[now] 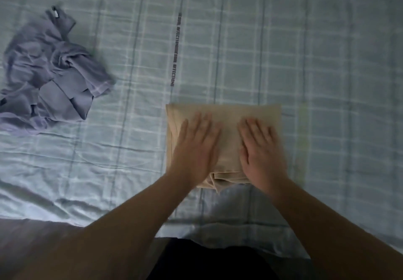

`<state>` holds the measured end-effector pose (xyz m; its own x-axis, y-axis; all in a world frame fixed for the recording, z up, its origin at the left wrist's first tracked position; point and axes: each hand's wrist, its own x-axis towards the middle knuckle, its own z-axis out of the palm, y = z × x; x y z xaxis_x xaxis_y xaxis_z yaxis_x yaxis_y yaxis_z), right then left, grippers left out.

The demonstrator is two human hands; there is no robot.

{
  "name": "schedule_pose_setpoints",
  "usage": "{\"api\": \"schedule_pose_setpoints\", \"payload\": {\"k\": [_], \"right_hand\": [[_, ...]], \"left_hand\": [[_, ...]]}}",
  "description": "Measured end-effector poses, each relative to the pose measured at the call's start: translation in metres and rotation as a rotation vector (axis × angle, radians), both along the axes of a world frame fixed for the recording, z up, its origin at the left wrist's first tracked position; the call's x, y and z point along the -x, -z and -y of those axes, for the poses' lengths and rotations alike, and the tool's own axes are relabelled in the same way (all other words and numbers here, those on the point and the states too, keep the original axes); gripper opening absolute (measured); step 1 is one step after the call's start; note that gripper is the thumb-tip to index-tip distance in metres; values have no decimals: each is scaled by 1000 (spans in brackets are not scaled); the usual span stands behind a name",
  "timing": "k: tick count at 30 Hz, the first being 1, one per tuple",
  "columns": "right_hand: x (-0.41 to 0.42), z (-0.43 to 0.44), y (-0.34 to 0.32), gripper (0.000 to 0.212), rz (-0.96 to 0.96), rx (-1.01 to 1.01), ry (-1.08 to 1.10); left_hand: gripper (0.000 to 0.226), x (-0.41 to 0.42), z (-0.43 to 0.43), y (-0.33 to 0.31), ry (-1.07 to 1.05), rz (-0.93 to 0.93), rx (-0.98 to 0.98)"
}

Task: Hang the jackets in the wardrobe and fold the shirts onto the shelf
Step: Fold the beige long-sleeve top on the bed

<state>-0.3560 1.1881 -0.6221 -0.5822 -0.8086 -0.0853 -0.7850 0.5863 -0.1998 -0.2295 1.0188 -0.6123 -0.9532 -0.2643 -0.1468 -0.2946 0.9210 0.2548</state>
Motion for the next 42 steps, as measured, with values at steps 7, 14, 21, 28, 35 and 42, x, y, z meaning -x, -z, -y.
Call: {"api": "schedule_pose_setpoints", "payload": {"k": [7,14,21,28,35,42], "right_hand": [[-40,-20,24,61,-14,-139,-6],[-55,-19,24,64,12,-99,8],[-11,-6,-6,59,7,35,128],[11,-4,32,62,-35,2,100],[3,-8,54,68,52,40,197],[15,-15,26,67,329,243,290]], "left_hand": [[62,-8,-47,35,7,171,55],[62,-30,-45,43,17,166,64],[62,-13,-14,10,-221,133,83],[69,1,29,45,-214,198,86],[72,-11,29,65,-215,220,74],[73,6,24,39,-192,213,64]]}}
